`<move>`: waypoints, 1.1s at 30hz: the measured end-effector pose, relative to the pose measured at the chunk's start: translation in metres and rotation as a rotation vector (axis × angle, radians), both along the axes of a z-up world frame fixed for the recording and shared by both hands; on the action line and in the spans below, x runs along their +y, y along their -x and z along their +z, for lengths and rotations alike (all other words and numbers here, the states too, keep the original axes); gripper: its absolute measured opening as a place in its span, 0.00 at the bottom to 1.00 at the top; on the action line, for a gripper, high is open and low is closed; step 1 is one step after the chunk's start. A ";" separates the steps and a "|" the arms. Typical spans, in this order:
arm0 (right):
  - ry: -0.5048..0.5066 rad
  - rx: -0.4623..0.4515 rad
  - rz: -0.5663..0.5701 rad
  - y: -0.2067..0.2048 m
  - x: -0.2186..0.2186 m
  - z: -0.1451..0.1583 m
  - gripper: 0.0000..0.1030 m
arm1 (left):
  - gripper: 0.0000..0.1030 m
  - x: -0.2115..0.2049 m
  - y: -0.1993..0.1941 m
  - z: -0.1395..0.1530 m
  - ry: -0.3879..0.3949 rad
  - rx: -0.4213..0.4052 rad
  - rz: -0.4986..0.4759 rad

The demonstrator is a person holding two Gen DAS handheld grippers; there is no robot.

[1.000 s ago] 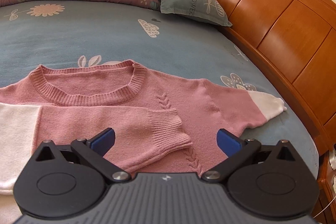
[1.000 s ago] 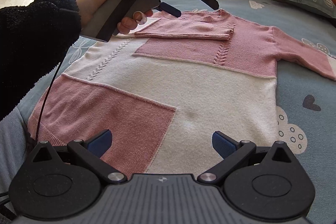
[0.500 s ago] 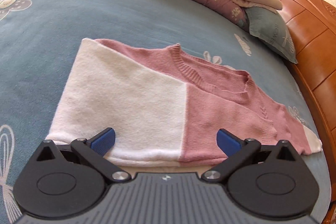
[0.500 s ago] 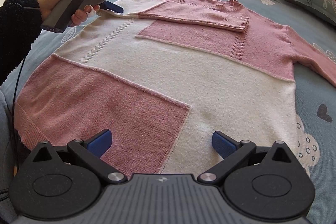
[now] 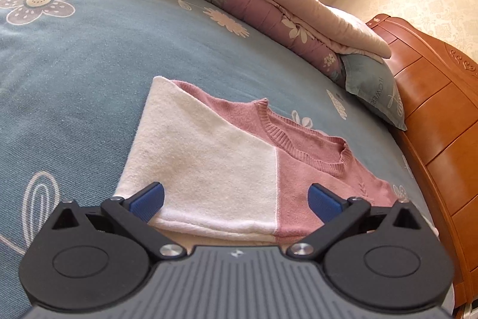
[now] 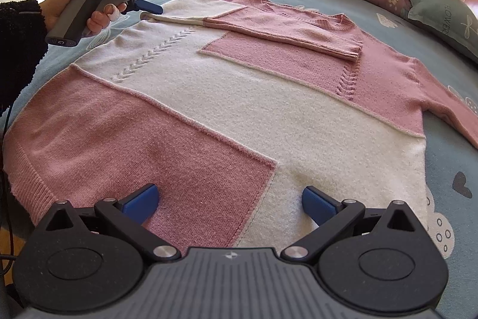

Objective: Fold clothes

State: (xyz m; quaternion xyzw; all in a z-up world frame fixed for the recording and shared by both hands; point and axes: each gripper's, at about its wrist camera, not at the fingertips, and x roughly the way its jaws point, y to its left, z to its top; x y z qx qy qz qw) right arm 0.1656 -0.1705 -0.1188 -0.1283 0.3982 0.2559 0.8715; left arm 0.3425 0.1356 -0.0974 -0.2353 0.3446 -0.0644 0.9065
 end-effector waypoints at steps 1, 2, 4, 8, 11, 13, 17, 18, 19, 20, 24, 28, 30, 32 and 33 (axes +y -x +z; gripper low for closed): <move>-0.006 -0.008 0.001 0.000 -0.001 -0.001 1.00 | 0.99 -0.001 0.002 0.003 -0.013 -0.008 -0.002; -0.011 -0.013 -0.003 0.000 -0.001 -0.001 1.00 | 0.99 -0.001 0.002 0.005 -0.014 -0.012 -0.008; -0.020 -0.023 -0.011 0.000 0.000 -0.001 1.00 | 0.99 0.002 0.001 0.004 0.016 0.009 -0.011; -0.028 -0.051 -0.048 0.002 0.002 -0.003 1.00 | 0.99 0.000 0.002 0.004 0.044 0.044 -0.032; -0.025 -0.051 -0.080 0.002 0.005 -0.003 1.00 | 0.99 -0.005 0.003 0.007 0.026 0.065 -0.075; -0.009 -0.026 -0.099 -0.002 0.008 0.001 1.00 | 0.99 -0.004 0.007 0.011 0.023 0.063 -0.089; 0.034 0.030 -0.106 -0.019 0.017 0.016 1.00 | 0.99 0.001 0.014 0.019 0.022 0.057 -0.111; 0.034 0.019 -0.095 -0.026 0.020 0.023 1.00 | 0.99 0.005 0.015 0.021 0.033 0.050 -0.106; 0.029 0.003 -0.085 -0.034 0.023 0.031 1.00 | 0.99 0.009 0.016 0.023 0.043 0.043 -0.101; 0.017 -0.019 -0.072 -0.046 0.027 0.042 1.00 | 0.99 0.014 0.017 0.025 0.053 0.037 -0.093; -0.101 -0.077 -0.028 -0.110 0.043 0.071 1.00 | 0.99 0.027 0.018 0.030 0.075 0.026 -0.060; -0.231 -0.046 -0.077 -0.189 0.053 0.071 1.00 | 0.99 0.034 0.017 0.032 0.088 0.018 -0.045; -0.265 -0.023 -0.119 -0.224 0.055 0.060 1.00 | 0.99 0.034 0.015 0.029 0.083 0.028 -0.049; -0.284 0.005 -0.162 -0.250 0.054 0.046 1.00 | 0.99 0.033 0.013 0.027 0.079 0.039 -0.052; -0.292 0.021 -0.184 -0.259 0.051 0.038 1.00 | 0.99 0.033 0.012 0.026 0.078 0.044 -0.055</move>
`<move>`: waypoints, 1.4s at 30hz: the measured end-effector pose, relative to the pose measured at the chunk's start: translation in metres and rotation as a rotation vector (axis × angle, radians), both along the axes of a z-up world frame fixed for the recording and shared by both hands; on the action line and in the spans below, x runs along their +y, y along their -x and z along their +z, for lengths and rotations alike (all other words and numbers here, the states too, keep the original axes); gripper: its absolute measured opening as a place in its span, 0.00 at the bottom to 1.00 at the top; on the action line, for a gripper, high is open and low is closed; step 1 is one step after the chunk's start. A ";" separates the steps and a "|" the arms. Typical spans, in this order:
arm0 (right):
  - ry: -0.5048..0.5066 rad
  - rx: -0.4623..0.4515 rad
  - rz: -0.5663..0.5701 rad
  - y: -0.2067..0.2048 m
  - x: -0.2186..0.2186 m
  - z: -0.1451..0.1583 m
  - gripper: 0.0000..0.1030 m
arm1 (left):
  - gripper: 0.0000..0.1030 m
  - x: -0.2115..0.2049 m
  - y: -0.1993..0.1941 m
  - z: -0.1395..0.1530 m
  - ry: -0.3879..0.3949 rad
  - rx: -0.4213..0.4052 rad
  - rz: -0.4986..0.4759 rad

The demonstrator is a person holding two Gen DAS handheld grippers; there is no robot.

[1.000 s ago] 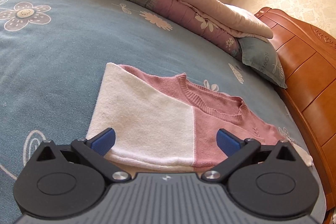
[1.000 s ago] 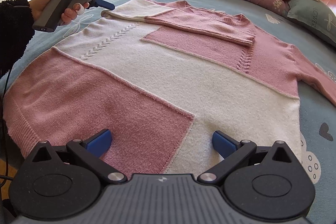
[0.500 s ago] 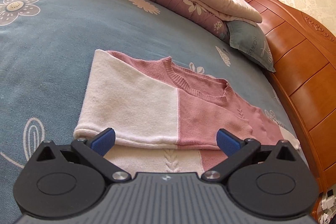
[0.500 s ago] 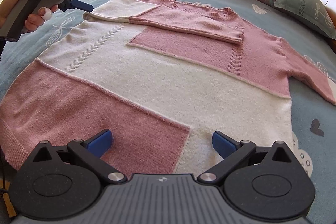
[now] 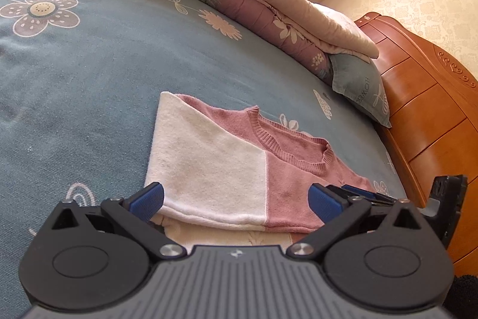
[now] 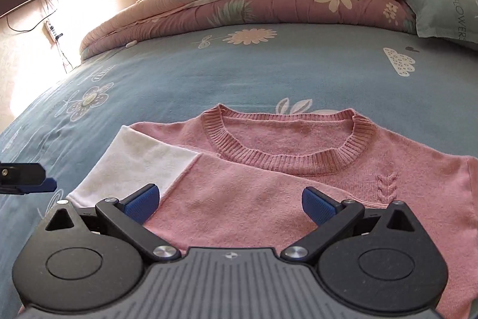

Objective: Fold clothes

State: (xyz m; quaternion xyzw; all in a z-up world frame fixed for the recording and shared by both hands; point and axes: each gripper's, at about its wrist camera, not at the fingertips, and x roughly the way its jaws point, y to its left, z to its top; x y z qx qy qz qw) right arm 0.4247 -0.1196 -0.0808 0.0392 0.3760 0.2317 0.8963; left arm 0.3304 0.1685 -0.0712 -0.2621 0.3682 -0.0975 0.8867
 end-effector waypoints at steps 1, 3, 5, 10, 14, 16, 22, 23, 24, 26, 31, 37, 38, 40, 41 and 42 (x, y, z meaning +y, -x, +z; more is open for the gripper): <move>-0.007 0.017 -0.015 -0.007 -0.003 -0.008 1.00 | 0.99 -0.001 -0.001 -0.001 -0.001 0.003 -0.004; -0.011 0.043 -0.039 -0.013 -0.011 -0.021 1.00 | 0.99 -0.003 -0.002 -0.002 -0.003 0.006 -0.013; -0.003 0.024 -0.062 -0.008 -0.023 -0.026 1.00 | 0.99 -0.005 -0.002 -0.002 -0.008 0.009 -0.018; 0.026 -0.011 -0.156 0.014 -0.050 -0.009 1.00 | 0.99 -0.014 0.001 0.001 -0.032 0.005 -0.036; 0.027 -0.022 -0.062 0.055 -0.049 0.012 1.00 | 0.99 -0.029 0.005 0.007 -0.065 -0.018 -0.082; 0.072 -0.022 -0.014 0.084 -0.041 0.014 1.00 | 0.99 -0.039 0.006 0.010 -0.099 -0.026 -0.105; 0.177 0.053 0.043 0.136 -0.028 -0.018 1.00 | 0.99 -0.062 0.012 0.010 -0.150 -0.033 -0.176; 0.208 0.063 0.038 0.139 -0.026 -0.025 1.00 | 0.99 -0.065 0.013 0.011 -0.164 -0.034 -0.185; 0.243 0.047 0.033 0.144 -0.024 -0.031 1.00 | 0.99 -0.068 0.015 0.011 -0.179 -0.037 -0.195; 0.265 0.003 0.021 0.151 -0.023 -0.035 1.00 | 0.99 -0.074 0.018 0.012 -0.205 -0.045 -0.218; 0.247 0.004 -0.035 0.150 -0.022 -0.037 1.00 | 0.99 -0.080 0.022 0.013 -0.214 -0.054 -0.254; 0.233 -0.022 -0.062 0.154 -0.022 -0.039 1.00 | 0.99 -0.077 0.021 0.013 -0.194 -0.049 -0.236; 0.240 -0.035 -0.060 0.156 -0.021 -0.040 1.00 | 0.99 -0.077 0.020 0.012 -0.194 -0.048 -0.234; 0.247 -0.037 -0.063 0.159 -0.021 -0.039 1.00 | 0.99 -0.077 0.020 0.012 -0.198 -0.045 -0.233; 0.249 -0.034 -0.065 0.161 -0.021 -0.039 1.00 | 0.99 -0.078 0.020 0.012 -0.200 -0.045 -0.235; 0.252 -0.026 -0.068 0.163 -0.022 -0.038 1.00 | 0.99 -0.079 0.020 0.012 -0.202 -0.045 -0.239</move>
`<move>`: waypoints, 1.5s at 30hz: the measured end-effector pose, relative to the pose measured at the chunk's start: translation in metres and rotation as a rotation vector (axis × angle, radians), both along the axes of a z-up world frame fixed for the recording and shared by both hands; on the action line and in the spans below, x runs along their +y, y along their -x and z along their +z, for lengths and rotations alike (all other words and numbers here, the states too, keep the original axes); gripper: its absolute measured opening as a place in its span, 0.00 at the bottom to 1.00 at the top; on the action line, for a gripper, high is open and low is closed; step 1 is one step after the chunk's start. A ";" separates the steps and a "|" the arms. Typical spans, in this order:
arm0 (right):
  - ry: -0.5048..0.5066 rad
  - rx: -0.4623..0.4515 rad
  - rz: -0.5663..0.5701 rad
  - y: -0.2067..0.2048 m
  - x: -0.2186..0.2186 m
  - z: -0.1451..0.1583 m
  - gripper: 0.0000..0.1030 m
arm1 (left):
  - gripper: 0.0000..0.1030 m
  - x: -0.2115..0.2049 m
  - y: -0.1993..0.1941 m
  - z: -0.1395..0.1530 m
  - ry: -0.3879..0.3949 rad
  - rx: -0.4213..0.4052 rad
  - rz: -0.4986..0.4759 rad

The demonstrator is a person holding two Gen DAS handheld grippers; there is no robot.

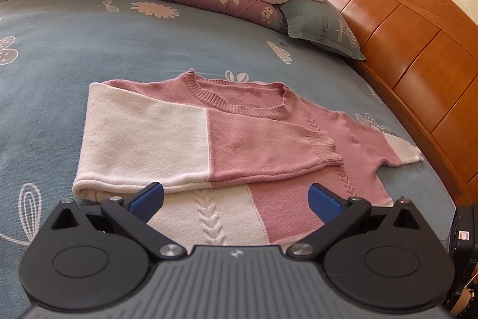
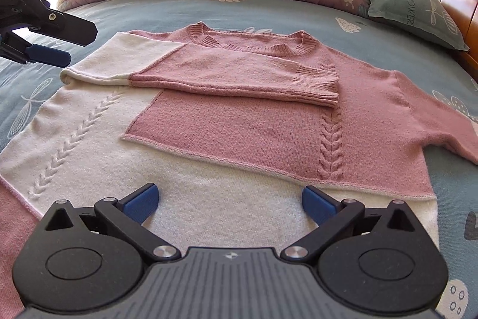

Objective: Fold clothes

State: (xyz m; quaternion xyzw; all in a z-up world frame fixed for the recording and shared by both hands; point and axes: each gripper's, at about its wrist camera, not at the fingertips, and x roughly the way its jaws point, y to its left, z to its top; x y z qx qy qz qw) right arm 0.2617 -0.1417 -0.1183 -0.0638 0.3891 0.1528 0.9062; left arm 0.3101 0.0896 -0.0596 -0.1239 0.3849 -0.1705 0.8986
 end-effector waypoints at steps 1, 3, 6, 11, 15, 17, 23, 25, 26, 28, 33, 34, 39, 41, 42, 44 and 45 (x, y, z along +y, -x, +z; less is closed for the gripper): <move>0.002 0.015 -0.004 0.002 -0.002 0.002 1.00 | 0.99 -0.001 0.000 0.000 -0.001 0.000 -0.003; -0.007 0.037 -0.009 0.011 -0.008 0.006 1.00 | 0.99 -0.002 0.000 0.000 -0.003 -0.001 -0.007; -0.039 0.051 -0.011 0.028 -0.019 0.010 1.00 | 0.99 -0.005 -0.001 0.000 -0.002 -0.005 -0.015; -0.070 0.056 -0.060 0.052 -0.042 0.004 1.00 | 0.99 -0.014 0.000 -0.002 -0.021 -0.002 -0.035; -0.056 0.046 -0.074 0.069 -0.056 0.005 1.00 | 0.99 -0.022 0.001 -0.004 -0.036 0.000 -0.057; -0.072 0.059 -0.088 0.070 -0.062 0.008 1.00 | 0.99 -0.027 0.001 -0.005 -0.044 0.004 -0.070; -0.132 0.081 -0.153 0.056 -0.071 0.010 1.00 | 0.99 -0.049 0.002 -0.010 -0.080 0.005 -0.134; -0.116 0.079 -0.164 0.056 -0.071 0.006 1.00 | 0.99 -0.057 0.002 -0.012 -0.097 0.003 -0.154; -0.096 0.072 -0.164 0.058 -0.070 0.005 1.00 | 0.99 -0.061 0.003 -0.013 -0.107 0.002 -0.164; -0.059 0.063 -0.169 0.062 -0.068 0.002 1.00 | 0.99 -0.068 0.004 -0.015 -0.130 0.000 -0.180; -0.040 0.083 -0.184 0.063 -0.070 0.003 1.00 | 0.99 -0.078 0.005 -0.018 -0.149 0.003 -0.202; -0.037 0.080 -0.183 0.063 -0.070 0.002 1.00 | 0.99 -0.079 0.006 -0.018 -0.150 0.004 -0.205; -0.020 0.040 -0.207 0.070 -0.067 -0.001 1.00 | 0.99 -0.085 0.009 -0.019 -0.163 0.006 -0.219; -0.015 0.031 -0.224 0.074 -0.065 0.000 1.00 | 0.99 -0.087 0.011 -0.021 -0.168 0.006 -0.226; -0.013 0.033 -0.226 0.075 -0.065 0.000 1.00 | 0.99 -0.088 0.012 -0.021 -0.170 0.005 -0.231; -0.009 0.043 -0.223 0.077 -0.066 0.001 1.00 | 0.99 -0.090 0.013 -0.022 -0.172 0.003 -0.240; -0.008 0.050 -0.221 0.078 -0.066 0.002 1.00 | 0.99 -0.091 0.014 -0.022 -0.172 0.000 -0.245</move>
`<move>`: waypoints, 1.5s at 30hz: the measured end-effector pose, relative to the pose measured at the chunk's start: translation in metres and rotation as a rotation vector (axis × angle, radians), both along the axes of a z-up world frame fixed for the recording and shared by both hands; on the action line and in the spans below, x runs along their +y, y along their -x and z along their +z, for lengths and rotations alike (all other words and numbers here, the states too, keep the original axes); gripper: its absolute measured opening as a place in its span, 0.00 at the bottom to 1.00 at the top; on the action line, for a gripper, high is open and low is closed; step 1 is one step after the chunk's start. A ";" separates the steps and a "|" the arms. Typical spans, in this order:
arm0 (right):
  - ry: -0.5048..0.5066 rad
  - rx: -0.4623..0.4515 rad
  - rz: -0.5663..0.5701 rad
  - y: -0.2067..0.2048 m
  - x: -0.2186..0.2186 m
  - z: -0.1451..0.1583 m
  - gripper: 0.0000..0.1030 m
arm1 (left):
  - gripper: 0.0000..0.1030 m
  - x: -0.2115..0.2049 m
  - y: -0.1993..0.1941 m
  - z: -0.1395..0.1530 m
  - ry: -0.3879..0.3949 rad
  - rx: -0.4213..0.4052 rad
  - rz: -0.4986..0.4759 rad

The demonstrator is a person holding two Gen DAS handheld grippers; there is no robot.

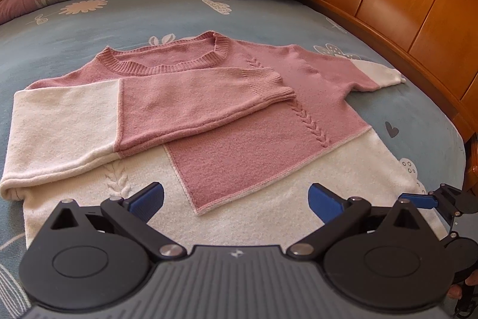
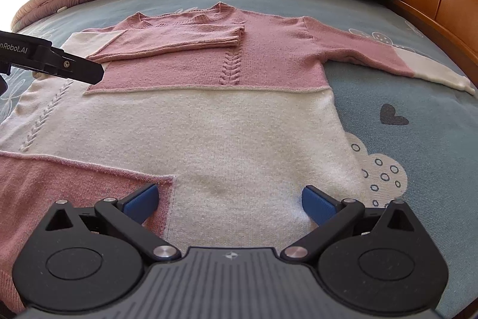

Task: Fold clothes
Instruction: 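Move the open right tool along the other sleeve toward its cream cuff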

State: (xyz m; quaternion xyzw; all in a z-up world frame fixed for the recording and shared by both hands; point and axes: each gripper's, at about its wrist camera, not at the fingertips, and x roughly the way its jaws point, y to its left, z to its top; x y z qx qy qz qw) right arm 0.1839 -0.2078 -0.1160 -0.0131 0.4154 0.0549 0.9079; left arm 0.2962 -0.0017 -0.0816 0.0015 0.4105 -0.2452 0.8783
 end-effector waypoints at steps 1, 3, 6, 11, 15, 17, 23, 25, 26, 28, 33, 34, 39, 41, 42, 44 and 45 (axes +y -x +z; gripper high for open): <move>-0.005 0.011 0.002 0.000 -0.001 0.001 1.00 | 0.99 -0.001 0.001 0.000 0.000 -0.002 -0.005; -0.024 0.033 -0.004 0.000 -0.006 0.005 1.00 | 0.99 -0.003 0.002 0.000 0.003 -0.009 -0.011; -0.065 0.027 -0.022 0.002 -0.011 0.010 1.00 | 0.99 -0.004 0.003 -0.001 0.005 -0.018 -0.019; -0.090 0.009 -0.043 0.001 -0.019 0.003 1.00 | 0.99 -0.005 0.001 -0.005 -0.004 -0.009 -0.017; -0.125 0.004 -0.055 0.002 -0.029 0.008 1.00 | 0.99 -0.005 -0.001 -0.009 -0.010 -0.007 -0.018; -0.172 -0.002 -0.075 -0.002 -0.037 0.013 1.00 | 0.99 -0.005 -0.001 -0.010 -0.010 -0.010 -0.018; -0.209 -0.061 -0.115 -0.024 -0.052 0.027 1.00 | 0.99 -0.006 -0.003 -0.012 -0.009 -0.010 -0.021; -0.211 -0.058 -0.106 -0.029 -0.052 0.025 1.00 | 0.99 -0.008 -0.003 -0.013 -0.012 -0.011 -0.028; -0.213 -0.052 -0.103 -0.030 -0.051 0.022 1.00 | 0.99 -0.009 -0.003 -0.013 -0.013 -0.011 -0.032; -0.218 -0.020 -0.096 -0.030 -0.050 0.013 1.00 | 0.99 -0.011 -0.004 -0.015 -0.019 -0.006 -0.038; -0.229 -0.010 -0.079 -0.022 -0.054 0.006 1.00 | 0.99 -0.015 -0.004 -0.021 -0.042 0.007 -0.050; -0.246 -0.011 -0.082 -0.023 -0.057 0.008 1.00 | 0.99 -0.016 -0.004 -0.022 -0.046 0.008 -0.053; -0.288 -0.091 -0.136 -0.033 -0.083 0.028 1.00 | 0.99 -0.019 -0.002 -0.024 -0.057 0.004 -0.063; -0.276 -0.146 -0.168 -0.042 -0.098 0.034 1.00 | 0.99 -0.020 -0.002 -0.025 -0.063 0.002 -0.065; -0.278 -0.172 -0.186 -0.048 -0.106 0.036 1.00 | 0.99 -0.021 -0.002 -0.026 -0.066 0.001 -0.067; -0.302 -0.217 -0.228 -0.060 -0.122 0.035 1.00 | 0.99 -0.022 0.000 -0.026 -0.075 -0.006 -0.072; -0.320 -0.238 -0.250 -0.066 -0.131 0.034 1.00 | 0.99 -0.022 0.000 -0.027 -0.078 -0.009 -0.074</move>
